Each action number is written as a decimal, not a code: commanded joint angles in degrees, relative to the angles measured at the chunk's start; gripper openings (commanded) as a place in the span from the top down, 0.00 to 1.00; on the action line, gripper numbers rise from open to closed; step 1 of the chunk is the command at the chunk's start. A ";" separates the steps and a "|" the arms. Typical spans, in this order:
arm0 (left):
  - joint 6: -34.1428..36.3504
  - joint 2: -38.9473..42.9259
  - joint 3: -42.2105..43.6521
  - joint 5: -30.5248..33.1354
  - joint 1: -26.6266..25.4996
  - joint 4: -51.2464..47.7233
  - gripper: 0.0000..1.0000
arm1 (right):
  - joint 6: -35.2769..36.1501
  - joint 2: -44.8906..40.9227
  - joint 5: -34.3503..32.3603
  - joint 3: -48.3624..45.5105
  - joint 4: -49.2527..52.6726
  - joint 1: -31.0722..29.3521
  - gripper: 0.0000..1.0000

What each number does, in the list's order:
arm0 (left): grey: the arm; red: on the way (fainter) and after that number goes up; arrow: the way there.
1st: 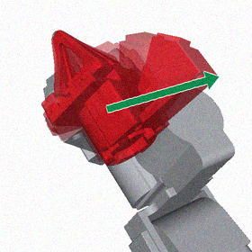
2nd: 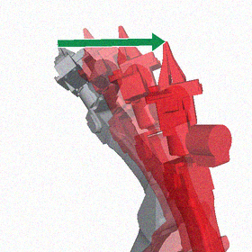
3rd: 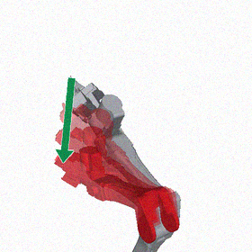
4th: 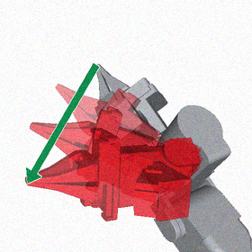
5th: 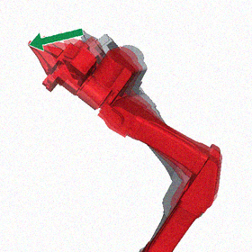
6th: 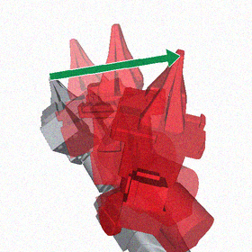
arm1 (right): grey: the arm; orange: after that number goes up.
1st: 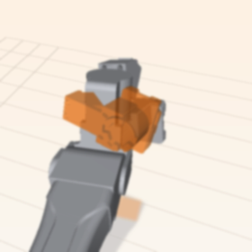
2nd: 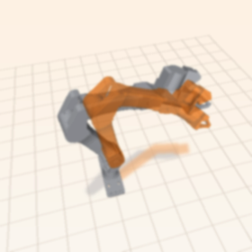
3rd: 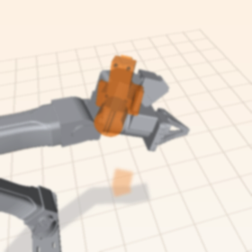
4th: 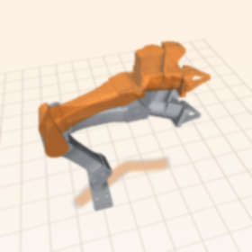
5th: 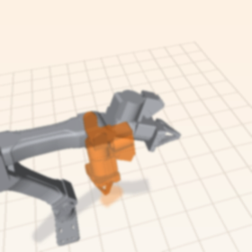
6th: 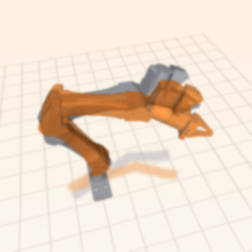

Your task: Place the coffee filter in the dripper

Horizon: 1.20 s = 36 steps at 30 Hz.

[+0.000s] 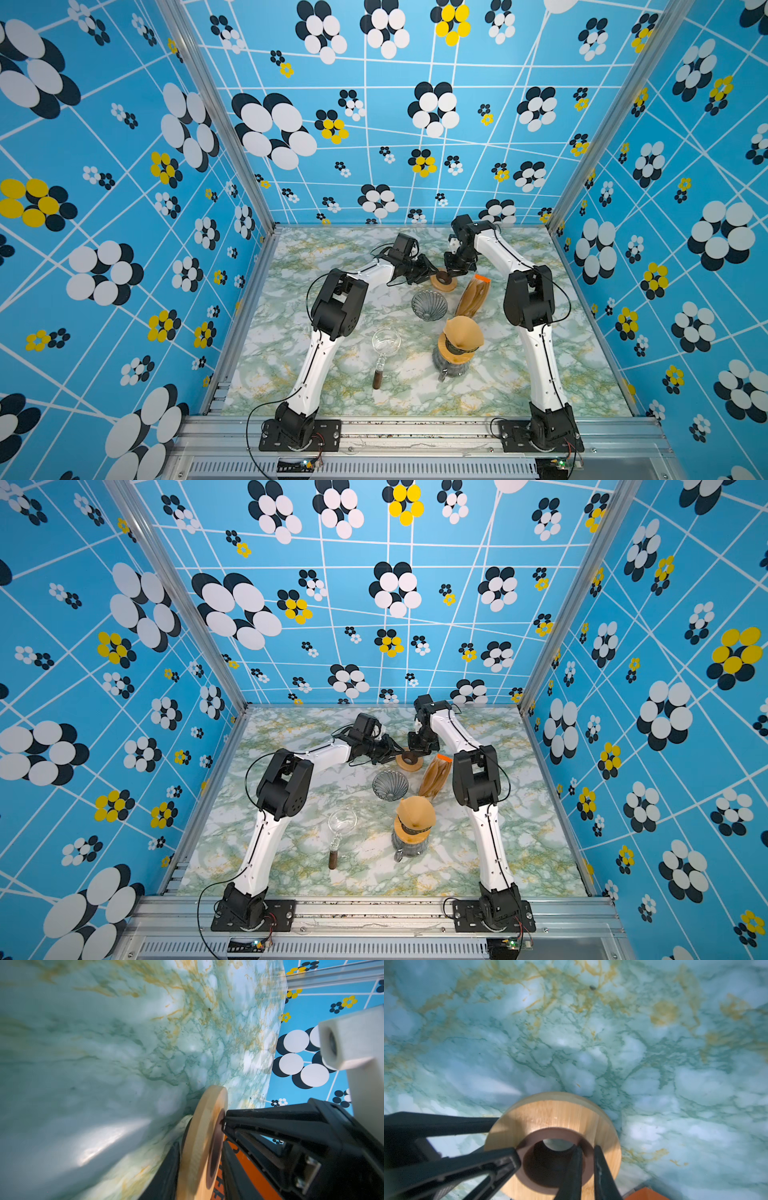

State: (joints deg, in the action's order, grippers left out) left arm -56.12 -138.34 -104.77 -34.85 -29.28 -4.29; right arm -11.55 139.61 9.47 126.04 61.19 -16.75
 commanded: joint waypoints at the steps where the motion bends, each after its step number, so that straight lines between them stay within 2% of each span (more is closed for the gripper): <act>1: -0.04 -1.33 -2.27 -1.86 -0.42 0.73 0.70 | 0.21 0.18 0.37 -1.14 0.89 -0.74 0.86; 8: 0.21 -1.22 -2.65 -2.42 -0.61 1.38 0.78 | 0.19 -0.83 0.97 -1.41 0.52 -0.66 0.86; 21: 1.22 -0.04 -1.57 -2.37 -0.69 4.54 0.86 | 0.21 -3.47 1.07 -0.57 0.35 -0.62 0.85; 28: 1.16 3.03 1.36 -1.84 0.41 10.47 0.87 | 0.27 -9.32 1.45 1.16 -0.73 -0.47 0.82; 36: 1.24 6.79 2.58 -1.85 2.16 13.43 0.87 | 0.56 -22.39 2.82 -5.88 -5.73 -0.46 0.77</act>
State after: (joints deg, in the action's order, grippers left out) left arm -55.53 -136.57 -103.07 -36.05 -28.08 4.86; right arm -11.33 123.20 10.83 122.98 57.84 -16.86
